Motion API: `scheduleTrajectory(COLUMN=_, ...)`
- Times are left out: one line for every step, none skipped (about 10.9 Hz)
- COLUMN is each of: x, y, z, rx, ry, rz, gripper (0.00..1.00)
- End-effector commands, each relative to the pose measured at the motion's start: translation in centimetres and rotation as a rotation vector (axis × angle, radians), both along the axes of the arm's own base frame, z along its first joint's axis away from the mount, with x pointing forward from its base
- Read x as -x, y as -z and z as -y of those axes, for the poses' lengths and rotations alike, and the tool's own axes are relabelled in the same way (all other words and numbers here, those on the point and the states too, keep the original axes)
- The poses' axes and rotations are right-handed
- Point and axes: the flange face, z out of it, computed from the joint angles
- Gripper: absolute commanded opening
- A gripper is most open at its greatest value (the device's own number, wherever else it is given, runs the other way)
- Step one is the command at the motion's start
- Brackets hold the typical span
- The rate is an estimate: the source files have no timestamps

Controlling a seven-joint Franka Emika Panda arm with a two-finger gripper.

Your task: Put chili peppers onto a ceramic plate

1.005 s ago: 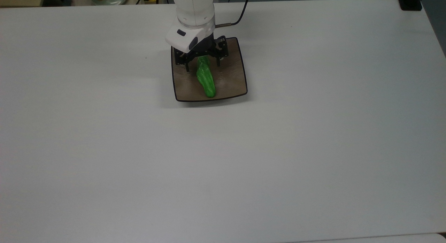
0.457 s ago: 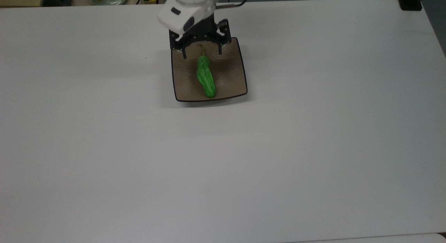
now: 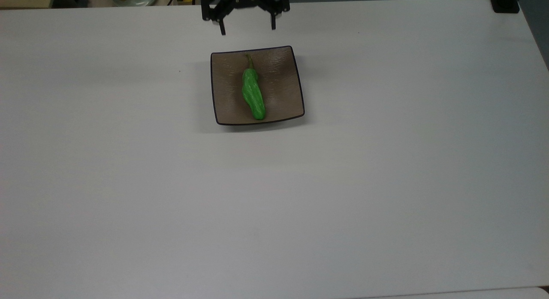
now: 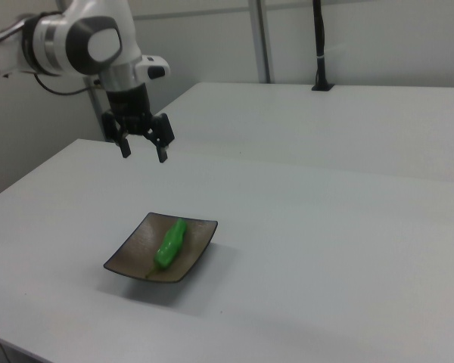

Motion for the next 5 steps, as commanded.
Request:
scheduleTrajectory(x=1.7, y=-3.8, z=-1.8, rx=-0.012, ry=-0.004, rz=-0.016, gripper=1.0)
scheduleTrajectory(x=2.3, y=-4.7, z=-1.8, rx=-0.012, ry=0.022, rz=-0.011, gripper=1.0)
scheduleTrajectory(x=2.6, y=-5.1, z=-1.8, rx=-0.011, ry=0.046, rz=-0.009, gripper=1.0)
scheduleTrajectory(x=2.7, y=-4.9, z=-2.2, rx=-0.012, ry=0.042, rz=-0.007, gripper=1.0)
scheduleTrajectory(x=2.3, y=-4.7, z=-1.9, rx=-0.018, ry=0.043, rz=0.0, gripper=1.0)
